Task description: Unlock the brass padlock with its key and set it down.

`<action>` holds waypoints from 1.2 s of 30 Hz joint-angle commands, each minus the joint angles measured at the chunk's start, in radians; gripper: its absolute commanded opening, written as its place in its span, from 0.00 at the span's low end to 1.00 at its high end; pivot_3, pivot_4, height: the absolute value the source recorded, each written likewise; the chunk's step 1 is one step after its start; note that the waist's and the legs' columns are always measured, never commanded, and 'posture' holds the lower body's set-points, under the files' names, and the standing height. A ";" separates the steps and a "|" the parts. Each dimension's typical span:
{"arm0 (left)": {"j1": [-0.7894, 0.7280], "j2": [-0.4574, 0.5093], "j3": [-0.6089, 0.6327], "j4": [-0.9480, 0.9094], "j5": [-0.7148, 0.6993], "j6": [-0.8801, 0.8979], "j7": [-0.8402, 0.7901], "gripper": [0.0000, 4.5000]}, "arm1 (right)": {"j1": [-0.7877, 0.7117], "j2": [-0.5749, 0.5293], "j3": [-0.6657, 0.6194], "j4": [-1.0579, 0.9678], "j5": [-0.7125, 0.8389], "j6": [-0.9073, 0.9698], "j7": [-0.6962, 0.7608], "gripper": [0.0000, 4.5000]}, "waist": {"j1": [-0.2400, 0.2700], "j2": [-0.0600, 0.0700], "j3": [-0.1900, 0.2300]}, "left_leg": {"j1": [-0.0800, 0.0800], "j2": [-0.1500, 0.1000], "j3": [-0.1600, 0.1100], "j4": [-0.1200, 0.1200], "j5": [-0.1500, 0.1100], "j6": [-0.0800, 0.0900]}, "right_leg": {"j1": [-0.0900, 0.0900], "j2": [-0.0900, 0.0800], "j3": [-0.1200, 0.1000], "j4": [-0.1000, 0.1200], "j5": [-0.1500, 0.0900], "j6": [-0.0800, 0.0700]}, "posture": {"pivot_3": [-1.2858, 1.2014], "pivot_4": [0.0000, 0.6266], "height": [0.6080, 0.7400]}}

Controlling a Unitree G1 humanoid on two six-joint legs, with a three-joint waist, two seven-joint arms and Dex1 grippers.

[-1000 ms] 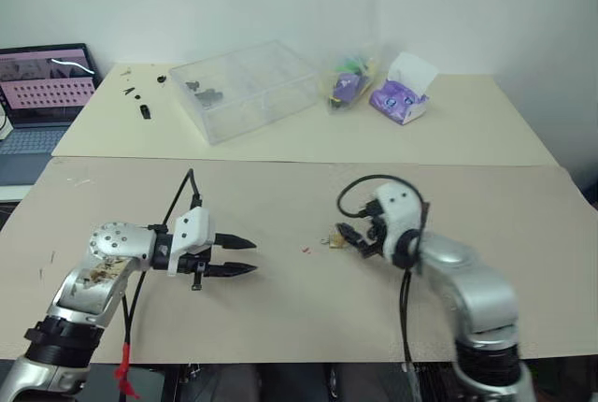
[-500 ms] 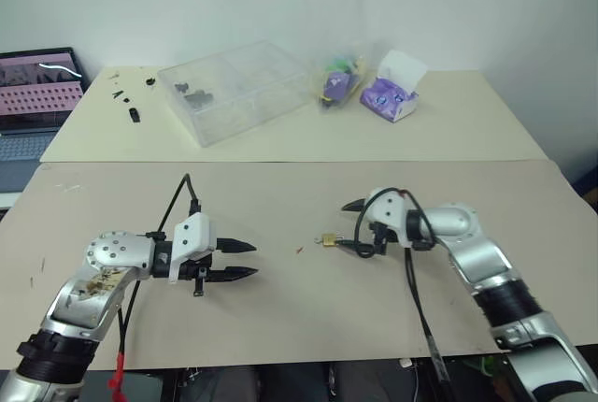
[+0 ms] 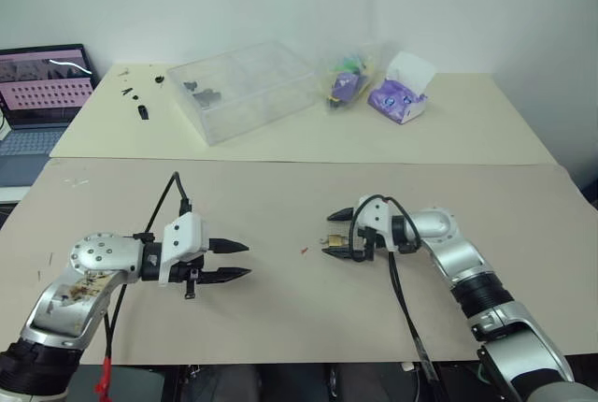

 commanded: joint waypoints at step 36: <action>-0.056 -0.020 -0.004 -0.004 -0.004 -0.005 0.002 0.43 | 0.137 0.019 -0.027 -0.153 0.015 0.090 -0.008 0.21 | -0.007 0.000 0.000 | 0.010 0.001 0.000 0.000 0.000 0.000 | 0.009 0.000 -0.001 0.001 -0.004 -0.003 | 0.52 0.24 1.00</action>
